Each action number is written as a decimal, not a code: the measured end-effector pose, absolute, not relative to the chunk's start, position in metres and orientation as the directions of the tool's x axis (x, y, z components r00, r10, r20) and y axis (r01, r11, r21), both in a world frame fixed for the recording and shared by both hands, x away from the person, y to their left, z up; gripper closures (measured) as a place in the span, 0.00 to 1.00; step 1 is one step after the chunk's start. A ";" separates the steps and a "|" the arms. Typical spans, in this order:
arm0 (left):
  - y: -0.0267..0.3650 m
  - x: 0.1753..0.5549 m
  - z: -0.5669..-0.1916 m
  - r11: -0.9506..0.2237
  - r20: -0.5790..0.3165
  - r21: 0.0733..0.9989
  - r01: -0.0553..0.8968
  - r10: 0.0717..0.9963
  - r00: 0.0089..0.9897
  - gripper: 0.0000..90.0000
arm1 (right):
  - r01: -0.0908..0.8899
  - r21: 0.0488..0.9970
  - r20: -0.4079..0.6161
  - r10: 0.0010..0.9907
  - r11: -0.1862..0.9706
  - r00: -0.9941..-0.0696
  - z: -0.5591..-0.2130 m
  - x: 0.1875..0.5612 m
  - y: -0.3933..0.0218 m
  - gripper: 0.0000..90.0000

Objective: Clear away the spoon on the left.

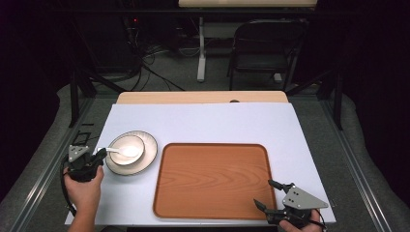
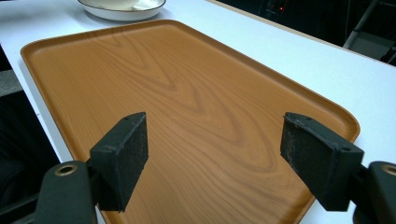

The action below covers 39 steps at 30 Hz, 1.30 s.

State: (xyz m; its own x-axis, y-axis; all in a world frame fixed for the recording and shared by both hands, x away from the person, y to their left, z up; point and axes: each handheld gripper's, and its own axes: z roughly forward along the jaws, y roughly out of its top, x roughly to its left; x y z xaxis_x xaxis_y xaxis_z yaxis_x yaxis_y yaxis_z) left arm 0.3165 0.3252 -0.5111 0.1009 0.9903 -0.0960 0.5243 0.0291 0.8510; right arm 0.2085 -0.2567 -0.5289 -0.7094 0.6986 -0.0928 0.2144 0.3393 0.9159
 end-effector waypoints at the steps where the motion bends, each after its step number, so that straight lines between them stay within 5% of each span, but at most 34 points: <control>1: 0.325 0.319 -0.512 0.039 -0.106 0.851 0.524 0.990 0.097 1.00 | 0.214 0.916 -0.093 0.698 0.340 -0.710 -0.529 0.208 -0.257 0.25; 12: 0.327 0.324 -0.508 0.090 -0.151 0.852 0.516 0.985 0.078 0.96 | 0.213 0.916 -0.094 0.697 0.340 -0.711 -0.529 0.208 -0.257 0.25; 21: 0.335 0.321 -0.502 0.176 -0.235 0.847 0.501 0.970 0.056 0.78 | 0.210 0.916 -0.097 0.696 0.342 -0.711 -0.529 0.208 -0.257 0.25; 26: 0.339 0.324 -0.500 0.214 -0.266 0.843 0.494 0.963 0.037 0.56 | 0.210 0.916 -0.097 0.696 0.342 -0.711 -0.529 0.208 -0.257 0.25; 39: 0.347 0.328 -0.504 0.284 -0.328 0.820 0.497 0.945 0.002 0.46 | 0.209 0.916 -0.098 0.696 0.342 -0.712 -0.529 0.208 -0.257 0.25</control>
